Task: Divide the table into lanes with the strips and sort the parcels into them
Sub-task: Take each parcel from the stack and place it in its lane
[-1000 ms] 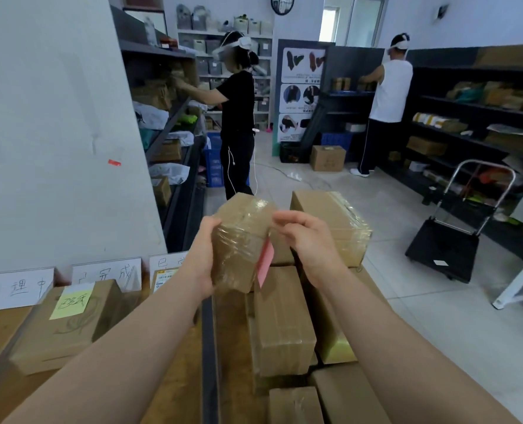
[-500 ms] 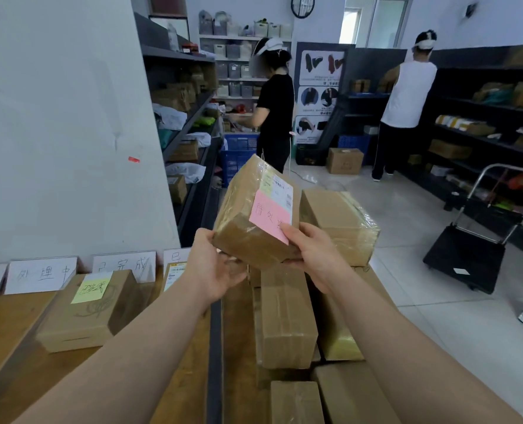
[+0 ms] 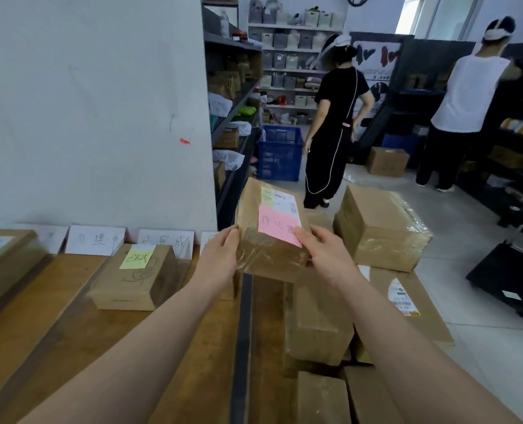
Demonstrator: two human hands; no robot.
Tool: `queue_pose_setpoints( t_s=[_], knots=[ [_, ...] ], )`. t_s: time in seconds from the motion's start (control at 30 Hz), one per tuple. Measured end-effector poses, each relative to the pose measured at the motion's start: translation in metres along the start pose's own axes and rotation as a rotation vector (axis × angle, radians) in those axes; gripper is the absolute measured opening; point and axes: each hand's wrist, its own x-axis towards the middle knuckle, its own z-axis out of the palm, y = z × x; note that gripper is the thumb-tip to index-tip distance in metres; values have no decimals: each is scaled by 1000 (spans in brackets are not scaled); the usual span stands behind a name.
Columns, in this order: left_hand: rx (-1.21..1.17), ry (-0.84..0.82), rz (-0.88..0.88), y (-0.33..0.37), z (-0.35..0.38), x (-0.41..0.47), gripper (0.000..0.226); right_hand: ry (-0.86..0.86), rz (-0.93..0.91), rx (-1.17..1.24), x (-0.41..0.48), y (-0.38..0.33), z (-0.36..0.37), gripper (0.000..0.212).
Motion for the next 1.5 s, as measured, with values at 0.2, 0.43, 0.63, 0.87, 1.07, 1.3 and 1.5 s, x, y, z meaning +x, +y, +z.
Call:
queue_pose_setpoints(
  t_s=[0.2, 0.43, 0.63, 0.87, 1.07, 1.3, 1.5],
  knots=[
    [-140, 19, -123, -8, -53, -16, 55, -47, -95, -156, -3, -15, 53, 54],
    [-139, 42, -128, -35, -149, -20, 33, -120, -114, -93, -19, -47, 148, 47],
    [-102, 33, -165, -78, -253, -25, 37, -158, -79, -70, -41, -66, 251, 32],
    [-81, 66, -167, -133, -350, -31, 34, -190, -39, -96, -70, -74, 355, 47],
    [-108, 111, -240, -159, -401, -31, 34, -251, -4, -102, -74, -74, 415, 49],
    [-94, 203, -265, -184, -448, -24, 59, -356, -28, -94, -60, -81, 471, 35],
    [-128, 229, -263, -208, -498, -5, 32, -391, -35, -95, -52, -86, 528, 35]
  ],
)
